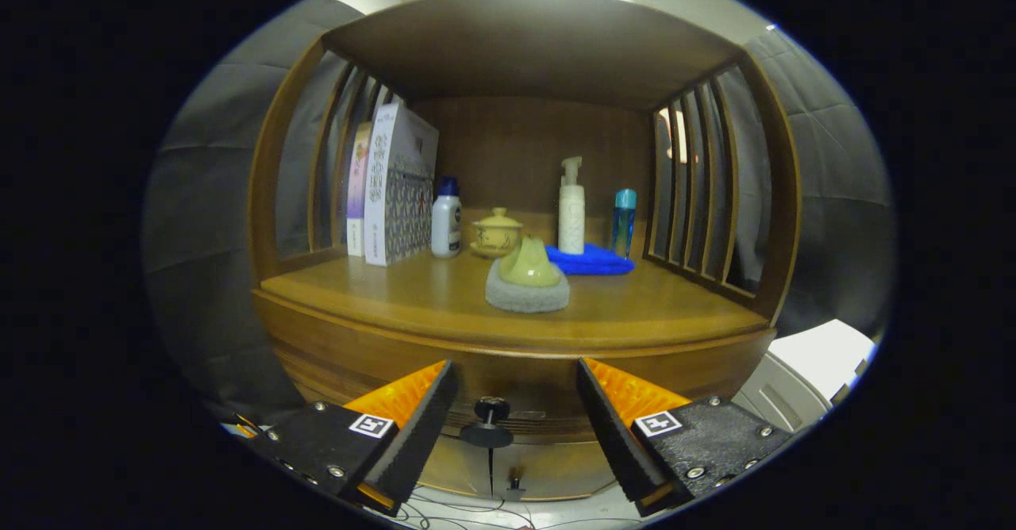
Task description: Pull open the drawer, take out the items inside it, and place them on the countertop above the cabinet.
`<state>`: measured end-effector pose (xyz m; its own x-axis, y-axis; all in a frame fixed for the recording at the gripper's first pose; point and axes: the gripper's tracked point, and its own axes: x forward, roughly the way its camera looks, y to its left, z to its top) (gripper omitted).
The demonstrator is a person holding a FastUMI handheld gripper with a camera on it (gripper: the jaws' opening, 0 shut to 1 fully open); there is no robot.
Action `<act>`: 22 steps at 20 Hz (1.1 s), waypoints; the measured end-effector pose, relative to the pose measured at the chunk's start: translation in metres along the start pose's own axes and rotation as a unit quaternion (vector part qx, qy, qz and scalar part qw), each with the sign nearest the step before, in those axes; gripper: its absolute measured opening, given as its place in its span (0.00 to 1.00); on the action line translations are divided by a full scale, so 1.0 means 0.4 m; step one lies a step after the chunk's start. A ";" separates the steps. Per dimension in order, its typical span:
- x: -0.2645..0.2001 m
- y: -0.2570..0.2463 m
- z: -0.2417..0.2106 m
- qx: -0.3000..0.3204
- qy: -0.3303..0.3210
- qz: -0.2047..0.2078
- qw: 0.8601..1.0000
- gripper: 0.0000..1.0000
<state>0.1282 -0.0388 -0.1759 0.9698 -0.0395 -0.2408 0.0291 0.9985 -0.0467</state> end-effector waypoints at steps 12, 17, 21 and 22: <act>-0.410 -0.052 0.387 0.025 -0.104 -0.004 0.994 0.94; -0.475 -0.004 0.407 -0.009 -0.115 0.004 0.993 0.94; -0.515 0.010 0.422 -0.001 -0.138 0.011 0.990 0.94; -0.518 0.008 0.396 0.000 -0.129 0.012 0.992 0.94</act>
<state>-0.0342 -0.0213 0.0276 0.9999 -0.0050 0.0145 0.0057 0.9990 -0.0447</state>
